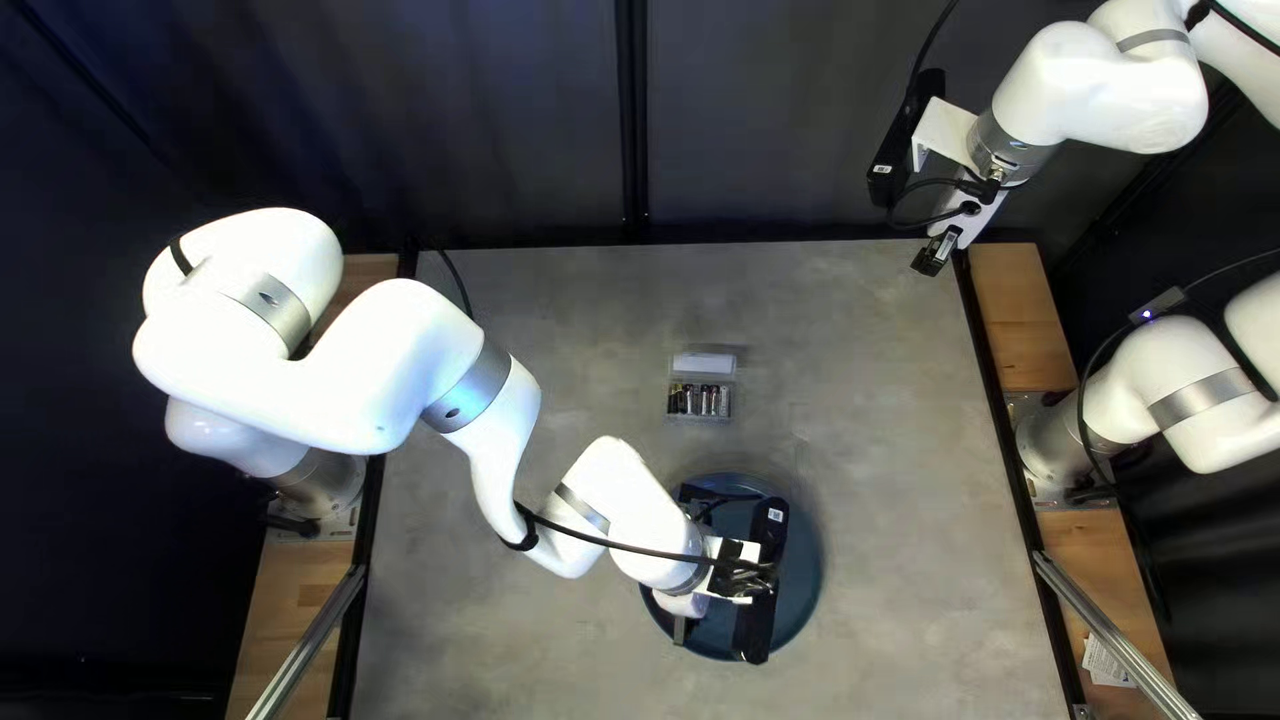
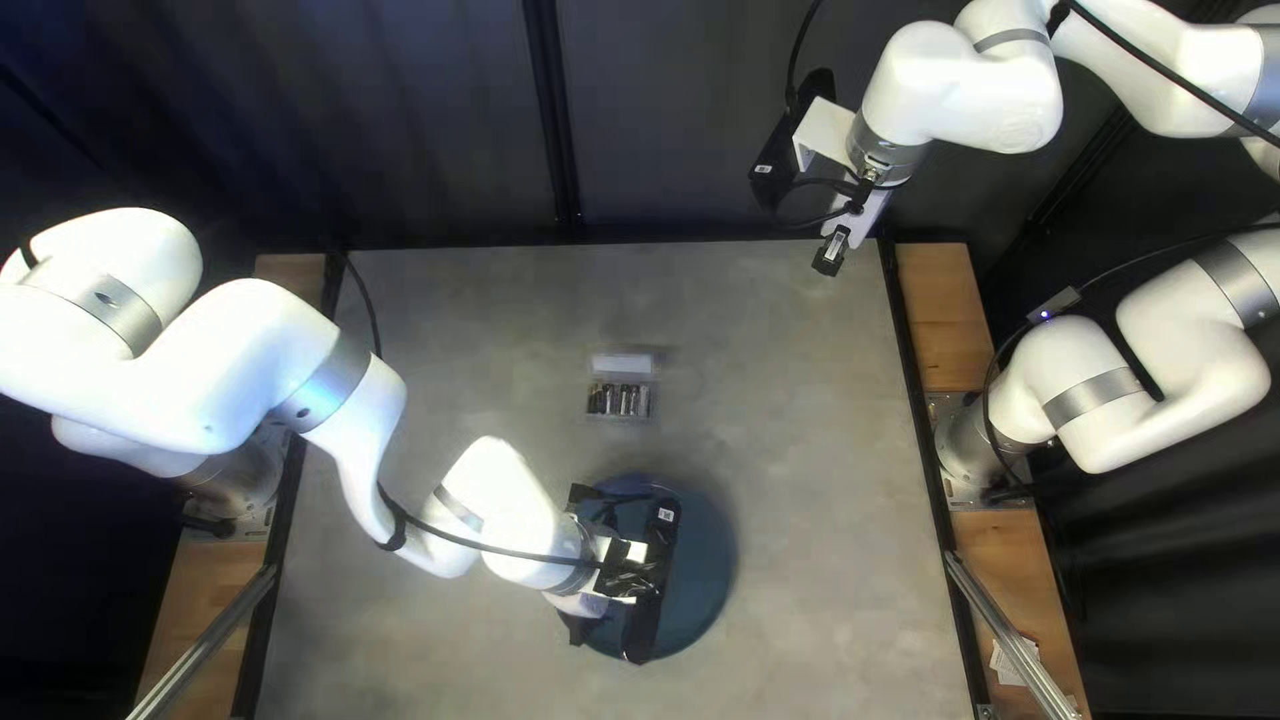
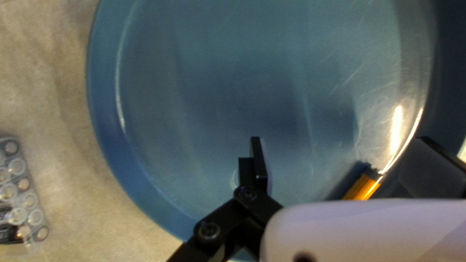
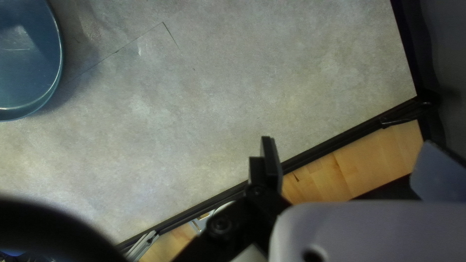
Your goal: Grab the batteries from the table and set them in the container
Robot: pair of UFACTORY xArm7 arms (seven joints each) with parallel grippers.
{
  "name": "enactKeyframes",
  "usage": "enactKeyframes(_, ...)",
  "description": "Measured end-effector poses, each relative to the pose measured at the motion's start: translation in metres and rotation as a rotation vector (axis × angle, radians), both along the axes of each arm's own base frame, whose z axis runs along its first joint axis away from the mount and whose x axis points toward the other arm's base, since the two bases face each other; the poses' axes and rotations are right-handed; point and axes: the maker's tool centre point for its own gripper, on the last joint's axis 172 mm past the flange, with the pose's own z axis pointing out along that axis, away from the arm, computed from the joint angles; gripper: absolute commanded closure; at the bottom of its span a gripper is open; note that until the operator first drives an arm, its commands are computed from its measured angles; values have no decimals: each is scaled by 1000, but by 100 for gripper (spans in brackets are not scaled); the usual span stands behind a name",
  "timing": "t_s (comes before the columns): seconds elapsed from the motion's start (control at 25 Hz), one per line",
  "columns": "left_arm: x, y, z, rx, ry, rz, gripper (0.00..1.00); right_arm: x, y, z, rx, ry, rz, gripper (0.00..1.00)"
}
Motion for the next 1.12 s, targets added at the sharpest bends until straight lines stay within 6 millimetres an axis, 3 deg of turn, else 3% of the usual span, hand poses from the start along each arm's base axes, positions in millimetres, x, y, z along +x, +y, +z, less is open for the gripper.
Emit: enactKeyframes(1.12,0,0,-18,1,26,-5,0,0,0,0,0,0,0,0)
